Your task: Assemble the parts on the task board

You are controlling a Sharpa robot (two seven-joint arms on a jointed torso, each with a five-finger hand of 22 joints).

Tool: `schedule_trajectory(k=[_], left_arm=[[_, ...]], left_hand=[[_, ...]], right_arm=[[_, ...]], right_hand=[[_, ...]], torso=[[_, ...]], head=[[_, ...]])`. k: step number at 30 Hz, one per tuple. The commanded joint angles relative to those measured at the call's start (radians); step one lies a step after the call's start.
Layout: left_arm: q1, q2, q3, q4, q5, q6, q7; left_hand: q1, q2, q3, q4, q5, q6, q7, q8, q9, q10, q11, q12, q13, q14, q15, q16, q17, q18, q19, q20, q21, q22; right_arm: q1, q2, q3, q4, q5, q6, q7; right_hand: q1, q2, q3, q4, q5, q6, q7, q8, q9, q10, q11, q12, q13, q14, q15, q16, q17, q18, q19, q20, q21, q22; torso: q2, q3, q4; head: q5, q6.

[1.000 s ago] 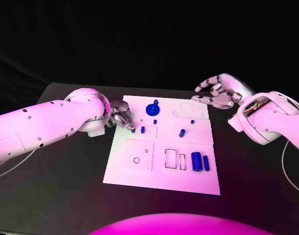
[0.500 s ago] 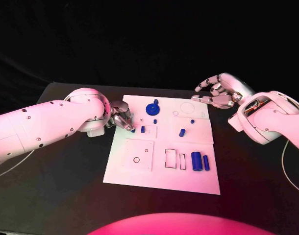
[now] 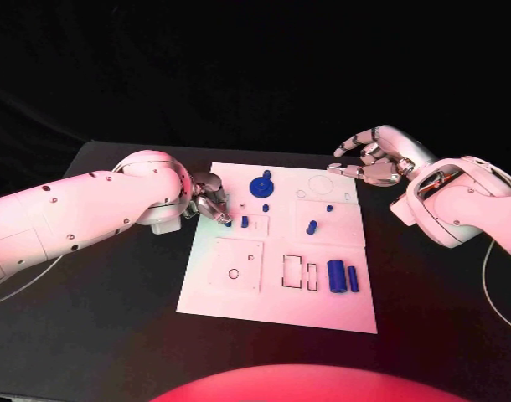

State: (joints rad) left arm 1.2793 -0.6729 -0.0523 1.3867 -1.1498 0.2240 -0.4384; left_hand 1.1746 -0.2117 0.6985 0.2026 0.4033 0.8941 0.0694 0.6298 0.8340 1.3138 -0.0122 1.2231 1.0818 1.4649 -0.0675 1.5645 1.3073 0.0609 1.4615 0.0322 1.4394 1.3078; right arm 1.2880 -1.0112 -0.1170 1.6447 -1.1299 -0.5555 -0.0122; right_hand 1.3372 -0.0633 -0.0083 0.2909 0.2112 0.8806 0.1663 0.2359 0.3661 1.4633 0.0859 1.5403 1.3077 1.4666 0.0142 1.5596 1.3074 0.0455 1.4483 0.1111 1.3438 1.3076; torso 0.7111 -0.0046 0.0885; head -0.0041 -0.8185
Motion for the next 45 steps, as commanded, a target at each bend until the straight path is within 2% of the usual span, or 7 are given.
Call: schedule_trajectory(k=[1, 20, 24, 29, 33, 41, 45], left_arm=[[-0.004, 0.013, -0.003, -0.007, 0.018, 0.035, -0.015], [-0.022, 0.036, -0.006, -0.042, 0.036, 0.045, -0.03], [-0.022, 0.033, -0.006, -0.044, 0.045, 0.025, -0.035], [-0.022, 0.028, -0.004, -0.042, 0.052, 0.004, -0.039], [-0.022, 0.021, -0.002, -0.038, 0.056, -0.006, -0.041], [-0.022, 0.004, 0.003, -0.028, 0.059, -0.023, -0.044], [-0.021, -0.001, 0.011, -0.024, 0.059, -0.039, -0.044]], left_hand=[[0.001, 0.01, 0.189, -0.183, 0.006, 0.007, -0.003, 0.001, -0.001, 0.009, 0.0, 0.006, 0.001, 0.106, -0.005, 0.006, 0.264, -0.008, 0.004, -0.006, 0.006, 0.017], [-0.009, 0.007, 0.187, -0.181, 0.007, 0.008, -0.003, 0.001, -0.002, 0.007, 0.0, 0.0, -0.007, 0.106, -0.005, 0.006, 0.264, -0.008, 0.004, -0.006, 0.006, 0.017], [-0.043, -0.002, 0.149, -0.165, -0.004, 0.003, -0.009, 0.0, -0.002, 0.004, -0.002, -0.015, -0.025, 0.106, -0.006, 0.006, 0.264, -0.008, 0.003, -0.004, 0.004, 0.016], [-0.177, -0.018, 0.004, -0.032, -0.02, 0.017, -0.014, -0.019, -0.027, -0.004, -0.005, -0.028, -0.042, 0.106, -0.009, 0.006, 0.264, -0.007, 0.003, -0.008, 0.001, 0.014], [-0.206, -0.033, -0.094, 0.025, -0.019, 0.024, -0.014, -0.03, -0.04, -0.007, -0.004, -0.029, -0.043, 0.106, -0.009, 0.006, 0.264, -0.007, 0.003, -0.008, 0.0, 0.014], [-0.193, -0.036, -0.197, 0.081, -0.021, 0.035, -0.015, -0.033, -0.05, -0.004, -0.005, -0.026, -0.038, 0.106, -0.01, 0.006, 0.264, -0.008, 0.005, -0.009, 0.0, 0.017], [-0.194, -0.034, -0.219, 0.088, -0.028, 0.037, -0.016, -0.033, -0.051, -0.004, -0.006, -0.026, -0.038, 0.106, -0.011, 0.006, 0.264, -0.008, 0.006, -0.01, -0.001, 0.017]], right_arm=[[-0.001, 0.0, 0.0, 0.001, -0.005, 0.012, 0.0], [-0.001, -0.003, 0.0, 0.003, -0.005, 0.012, 0.0], [-0.001, -0.004, 0.0, 0.003, -0.005, 0.01, 0.0], [-0.001, -0.005, 0.0, 0.002, -0.005, 0.009, 0.001], [-0.001, -0.005, 0.0, 0.002, -0.005, 0.008, 0.002], [-0.001, -0.007, 0.0, 0.002, -0.005, 0.006, 0.002], [-0.001, -0.008, 0.0, 0.003, -0.005, 0.005, 0.002]], right_hand=[[-0.006, 0.002, -0.006, -0.002, 0.003, -0.003, -0.006, 0.004, 0.002, 0.075, -0.007, -0.001, 0.23, 0.092, -0.007, -0.004, 0.21, 0.012, -0.005, 0.0, -0.006, 0.091], [-0.006, 0.002, -0.006, -0.002, 0.003, -0.003, -0.006, 0.004, 0.002, 0.075, -0.007, -0.001, 0.23, 0.092, -0.007, -0.004, 0.21, 0.012, -0.005, 0.0, -0.006, 0.091], [-0.006, 0.002, -0.008, -0.002, 0.004, -0.003, -0.006, 0.005, 0.002, 0.074, -0.007, -0.003, 0.229, 0.092, -0.008, -0.004, 0.209, 0.013, -0.005, 0.0, -0.008, 0.091], [-0.006, 0.002, -0.008, -0.002, 0.004, -0.003, -0.006, 0.005, 0.002, 0.073, -0.007, -0.003, 0.228, 0.091, -0.008, -0.004, 0.207, 0.013, -0.006, 0.0, -0.009, 0.09], [-0.006, 0.002, -0.008, -0.002, 0.004, -0.004, -0.006, 0.005, 0.002, 0.073, -0.007, -0.004, 0.228, 0.091, -0.008, -0.004, 0.207, 0.013, -0.006, 0.0, -0.01, 0.089], [-0.007, 0.002, -0.009, -0.002, 0.004, -0.004, -0.006, 0.005, 0.001, 0.073, -0.007, -0.004, 0.227, 0.091, -0.008, -0.005, 0.207, 0.013, -0.006, 0.0, -0.011, 0.089], [-0.007, 0.002, -0.009, -0.002, 0.004, -0.004, -0.006, 0.005, 0.001, 0.073, -0.007, -0.004, 0.227, 0.091, -0.008, -0.005, 0.207, 0.013, -0.006, 0.0, -0.011, 0.089]], torso=[[0.001, -0.0002, -0.001], [0.0, 0.0001, -0.0008], [0.0, -0.0002, 0.0003], [0.0, -0.0007, 0.0], [0.0, -0.0002, -0.0006], [-0.001, -0.0005, 0.0002], [0.0, -0.0004, 0.0001]], head=[[0.0, -0.002], [-0.009, -0.008], [-0.011, -0.006], [-0.013, -0.004], [-0.012, -0.003], [-0.015, -0.004], [-0.015, -0.002]])
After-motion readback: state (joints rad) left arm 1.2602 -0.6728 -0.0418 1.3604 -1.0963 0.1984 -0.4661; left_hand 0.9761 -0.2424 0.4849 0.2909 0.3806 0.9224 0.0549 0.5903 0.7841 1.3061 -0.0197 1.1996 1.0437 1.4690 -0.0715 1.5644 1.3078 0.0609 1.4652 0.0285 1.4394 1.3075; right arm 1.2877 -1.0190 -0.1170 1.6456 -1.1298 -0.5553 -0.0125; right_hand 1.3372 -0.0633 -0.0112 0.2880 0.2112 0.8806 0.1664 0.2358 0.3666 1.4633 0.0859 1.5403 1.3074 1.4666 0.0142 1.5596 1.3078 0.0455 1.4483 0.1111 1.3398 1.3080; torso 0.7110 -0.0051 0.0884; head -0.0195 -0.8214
